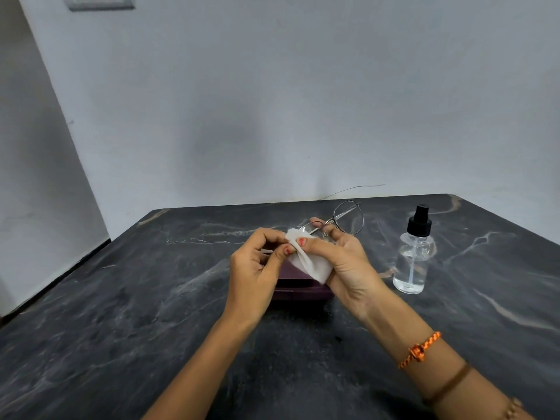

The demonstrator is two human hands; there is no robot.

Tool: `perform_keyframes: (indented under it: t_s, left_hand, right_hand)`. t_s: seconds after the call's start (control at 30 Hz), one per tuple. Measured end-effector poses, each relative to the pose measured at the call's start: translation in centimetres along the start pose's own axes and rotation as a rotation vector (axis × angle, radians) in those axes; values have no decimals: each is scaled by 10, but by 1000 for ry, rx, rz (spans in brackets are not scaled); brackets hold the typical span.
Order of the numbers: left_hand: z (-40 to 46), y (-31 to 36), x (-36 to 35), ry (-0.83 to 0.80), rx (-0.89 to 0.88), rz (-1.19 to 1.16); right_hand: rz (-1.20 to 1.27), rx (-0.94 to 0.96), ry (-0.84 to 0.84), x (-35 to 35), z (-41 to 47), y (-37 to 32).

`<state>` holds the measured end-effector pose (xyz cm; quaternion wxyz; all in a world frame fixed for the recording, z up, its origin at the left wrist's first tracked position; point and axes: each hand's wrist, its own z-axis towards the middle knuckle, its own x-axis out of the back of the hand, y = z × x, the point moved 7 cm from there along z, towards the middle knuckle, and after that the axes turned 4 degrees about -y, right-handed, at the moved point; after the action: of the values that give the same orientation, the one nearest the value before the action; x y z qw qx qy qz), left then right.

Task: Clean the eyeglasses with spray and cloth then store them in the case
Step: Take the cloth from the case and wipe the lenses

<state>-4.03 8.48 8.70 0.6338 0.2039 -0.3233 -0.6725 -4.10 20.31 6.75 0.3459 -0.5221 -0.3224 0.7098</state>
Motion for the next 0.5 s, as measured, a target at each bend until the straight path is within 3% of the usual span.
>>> perform_keyframes:
  t_s: [0.27, 0.5]
  left_hand:
    - [2, -1, 5, 52, 30, -37]
    - [1, 5, 1, -14, 16, -21]
  right_hand:
    - [117, 24, 30, 8, 3, 1]
    - [157, 43, 72, 9, 0, -1]
